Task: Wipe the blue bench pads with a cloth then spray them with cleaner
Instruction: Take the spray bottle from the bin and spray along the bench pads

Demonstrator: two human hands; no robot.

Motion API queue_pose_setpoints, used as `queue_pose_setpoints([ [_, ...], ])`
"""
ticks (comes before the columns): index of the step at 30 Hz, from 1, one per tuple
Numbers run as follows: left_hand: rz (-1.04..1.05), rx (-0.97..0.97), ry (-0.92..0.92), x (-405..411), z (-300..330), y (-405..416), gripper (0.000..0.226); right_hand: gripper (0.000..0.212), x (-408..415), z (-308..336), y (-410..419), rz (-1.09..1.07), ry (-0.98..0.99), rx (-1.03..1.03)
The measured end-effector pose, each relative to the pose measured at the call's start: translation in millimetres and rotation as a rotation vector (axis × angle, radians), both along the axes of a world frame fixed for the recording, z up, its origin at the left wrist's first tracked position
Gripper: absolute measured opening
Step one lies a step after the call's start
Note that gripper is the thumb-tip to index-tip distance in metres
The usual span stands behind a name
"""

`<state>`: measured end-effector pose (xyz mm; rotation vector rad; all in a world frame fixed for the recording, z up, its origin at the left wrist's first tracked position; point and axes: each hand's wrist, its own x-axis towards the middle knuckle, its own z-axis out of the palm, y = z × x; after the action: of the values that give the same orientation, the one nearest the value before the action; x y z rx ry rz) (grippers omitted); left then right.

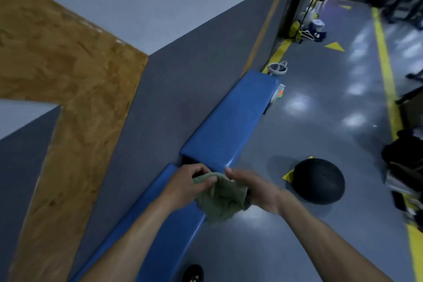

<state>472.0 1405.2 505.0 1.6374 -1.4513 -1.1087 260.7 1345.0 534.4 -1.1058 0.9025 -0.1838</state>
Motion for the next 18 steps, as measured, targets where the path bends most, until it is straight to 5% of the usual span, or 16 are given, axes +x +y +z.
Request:
queue_pose_setpoints([
  [3,-0.035,-0.001,0.038,-0.3,7.2,-61.4,0.025,0.056,-5.7,11.4,-53.0,0.090,0.156,-0.225],
  [6,-0.135,0.000,0.040,-10.0,19.5,-124.7,0.023,0.036,-24.7,5.8,-102.0,0.174,0.313,-0.478],
  [10,-0.289,-0.023,0.018,-49.9,43.4,-216.5,0.017,0.036,-71.9,3.2,-167.7,0.042,0.392,-0.720],
  [15,-0.406,-0.064,-0.043,-121.0,47.3,-335.2,0.024,0.024,-161.6,3.8,-261.1,-0.213,0.338,-0.759],
  [18,-0.373,-0.078,-0.058,-165.9,42.8,-403.1,0.032,0.037,-210.8,6.4,-326.7,-0.384,0.163,-0.617],
])
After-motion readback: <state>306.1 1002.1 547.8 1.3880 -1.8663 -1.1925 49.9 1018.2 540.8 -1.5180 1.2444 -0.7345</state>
